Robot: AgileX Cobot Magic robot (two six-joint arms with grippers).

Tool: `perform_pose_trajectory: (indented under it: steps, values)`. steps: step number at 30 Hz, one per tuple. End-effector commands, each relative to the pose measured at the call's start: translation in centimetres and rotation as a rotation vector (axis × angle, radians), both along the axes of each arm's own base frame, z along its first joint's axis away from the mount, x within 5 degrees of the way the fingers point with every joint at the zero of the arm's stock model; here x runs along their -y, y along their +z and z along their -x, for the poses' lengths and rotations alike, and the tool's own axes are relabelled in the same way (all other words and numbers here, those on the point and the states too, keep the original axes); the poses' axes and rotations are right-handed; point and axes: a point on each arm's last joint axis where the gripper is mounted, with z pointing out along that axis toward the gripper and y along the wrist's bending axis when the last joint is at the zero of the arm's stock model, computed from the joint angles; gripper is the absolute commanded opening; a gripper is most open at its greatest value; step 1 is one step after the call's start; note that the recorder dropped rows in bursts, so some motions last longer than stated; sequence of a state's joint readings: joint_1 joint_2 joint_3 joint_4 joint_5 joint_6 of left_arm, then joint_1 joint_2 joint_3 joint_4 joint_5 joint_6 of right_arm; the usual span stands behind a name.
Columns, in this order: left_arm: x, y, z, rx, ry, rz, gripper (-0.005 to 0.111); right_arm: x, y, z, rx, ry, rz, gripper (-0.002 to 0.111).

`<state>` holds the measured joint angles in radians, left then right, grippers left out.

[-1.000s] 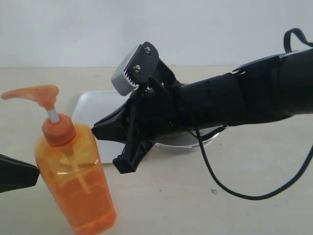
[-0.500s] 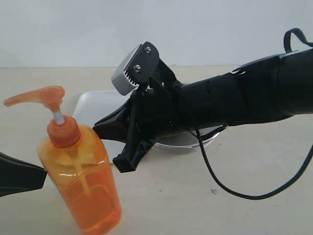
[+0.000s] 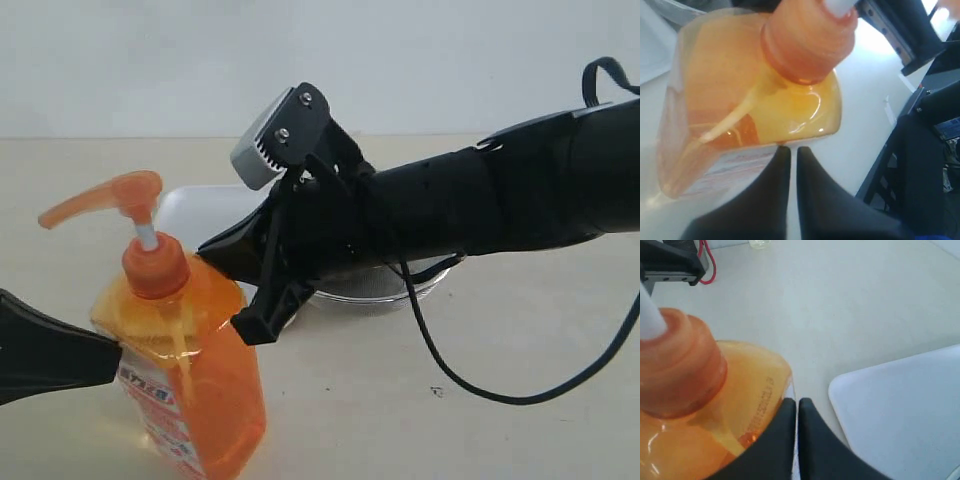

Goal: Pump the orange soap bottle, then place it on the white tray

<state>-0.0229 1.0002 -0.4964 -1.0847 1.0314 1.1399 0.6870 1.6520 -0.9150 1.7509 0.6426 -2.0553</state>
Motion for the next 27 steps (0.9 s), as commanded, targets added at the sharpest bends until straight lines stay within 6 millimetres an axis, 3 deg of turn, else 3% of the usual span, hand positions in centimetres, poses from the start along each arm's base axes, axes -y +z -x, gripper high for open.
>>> perform_pose_trajectory:
  steps: [1, 20, 27]
  values:
    - [0.2, 0.3, -0.4, 0.017, 0.016, 0.044, 0.005, -0.2, 0.3, 0.3, 0.003, 0.034, -0.018, 0.0]
    - [0.5, -0.5, -1.6, -0.012, -0.013, 0.094, 0.005, -0.1, 0.2, 0.1, 0.008, 0.016, -0.005, 0.0]
    - [0.4, -0.4, 0.0, -0.014, -0.124, 0.011, 0.005, 1.4, 2.0, -0.6, 0.101, -0.153, 0.072, 0.0]
